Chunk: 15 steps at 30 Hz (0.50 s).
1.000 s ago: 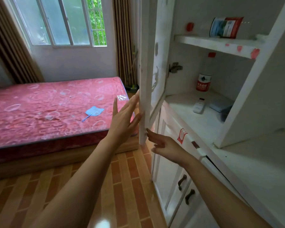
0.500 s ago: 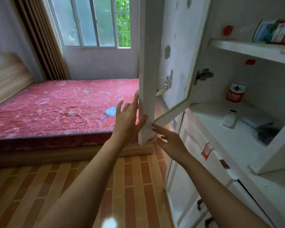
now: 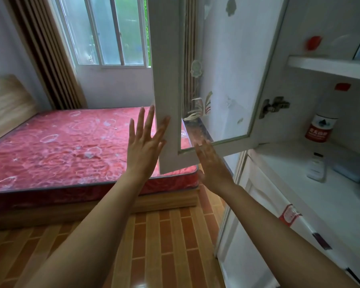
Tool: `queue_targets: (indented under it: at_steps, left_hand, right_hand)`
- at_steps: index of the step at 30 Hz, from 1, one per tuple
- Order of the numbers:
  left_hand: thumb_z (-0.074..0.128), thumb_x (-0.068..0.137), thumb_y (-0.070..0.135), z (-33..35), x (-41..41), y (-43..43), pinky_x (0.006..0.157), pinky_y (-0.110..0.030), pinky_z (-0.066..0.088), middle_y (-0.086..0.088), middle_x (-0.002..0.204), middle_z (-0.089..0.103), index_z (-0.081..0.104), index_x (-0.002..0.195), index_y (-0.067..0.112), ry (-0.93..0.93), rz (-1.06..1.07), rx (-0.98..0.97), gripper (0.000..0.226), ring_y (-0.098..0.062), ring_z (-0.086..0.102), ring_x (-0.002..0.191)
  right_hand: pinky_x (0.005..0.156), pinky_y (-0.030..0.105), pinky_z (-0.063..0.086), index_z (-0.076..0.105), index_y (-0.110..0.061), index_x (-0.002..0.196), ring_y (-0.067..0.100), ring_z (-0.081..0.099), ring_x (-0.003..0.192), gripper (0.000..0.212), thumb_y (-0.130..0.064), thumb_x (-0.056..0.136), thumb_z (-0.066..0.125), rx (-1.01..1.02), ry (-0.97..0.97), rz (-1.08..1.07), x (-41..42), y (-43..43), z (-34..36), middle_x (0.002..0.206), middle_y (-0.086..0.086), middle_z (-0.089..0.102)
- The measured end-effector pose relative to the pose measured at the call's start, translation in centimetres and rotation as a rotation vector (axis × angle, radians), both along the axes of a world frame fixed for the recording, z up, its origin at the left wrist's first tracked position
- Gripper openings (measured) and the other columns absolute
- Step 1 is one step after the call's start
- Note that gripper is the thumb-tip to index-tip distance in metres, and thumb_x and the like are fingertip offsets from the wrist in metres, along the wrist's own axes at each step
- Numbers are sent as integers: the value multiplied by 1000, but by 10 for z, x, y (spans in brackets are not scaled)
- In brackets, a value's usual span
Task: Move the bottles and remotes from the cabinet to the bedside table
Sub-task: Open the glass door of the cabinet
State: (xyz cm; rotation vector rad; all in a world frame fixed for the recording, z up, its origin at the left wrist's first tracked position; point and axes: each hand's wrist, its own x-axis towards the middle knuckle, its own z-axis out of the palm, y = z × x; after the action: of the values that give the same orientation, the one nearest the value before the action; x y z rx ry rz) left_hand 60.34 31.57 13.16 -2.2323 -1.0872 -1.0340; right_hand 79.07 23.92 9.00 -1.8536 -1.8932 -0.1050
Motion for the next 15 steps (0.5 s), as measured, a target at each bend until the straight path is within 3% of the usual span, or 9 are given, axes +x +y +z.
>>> queue_targets:
  at_steps: [3, 7, 12, 15]
  left_hand:
    - [58, 86, 12, -2, 0, 20, 114, -47, -3, 0, 152, -3, 13, 145, 27, 48, 43, -23, 76, -29, -10, 141]
    - [68, 70, -8, -8, 3, 48, 114, -44, -4, -1, 155, -3, 7, 146, 19, 149, 134, -37, 101, -28, -8, 142]
    - [71, 69, 1, -14, 12, 61, 113, -42, -2, -8, 153, 16, 17, 143, 10, 168, 127, -57, 92, -28, 3, 140]
    - [71, 69, 7, -15, 17, 59, 113, -44, -2, -11, 153, 17, 16, 143, 8, 153, 108, -82, 92, -29, 6, 140]
  right_hand:
    - [111, 38, 23, -7, -27, 144, 20, -3, 144, 82, -8, 88, 49, -46, -20, -38, -1, 19, -1, 156, -2, -8]
    - [108, 32, 28, -8, -27, 144, 16, -3, 144, 80, -10, 89, 48, -53, 0, -80, 0, 40, -4, 156, -5, -10]
    - [104, 29, 32, -12, -28, 143, 15, -2, 143, 82, -10, 90, 48, -97, 28, -81, 4, 52, -7, 154, -9, -15]
    - [105, 29, 30, -10, -28, 143, 16, -2, 144, 84, -5, 88, 48, -110, 10, -80, 7, 50, -6, 155, -9, -14]
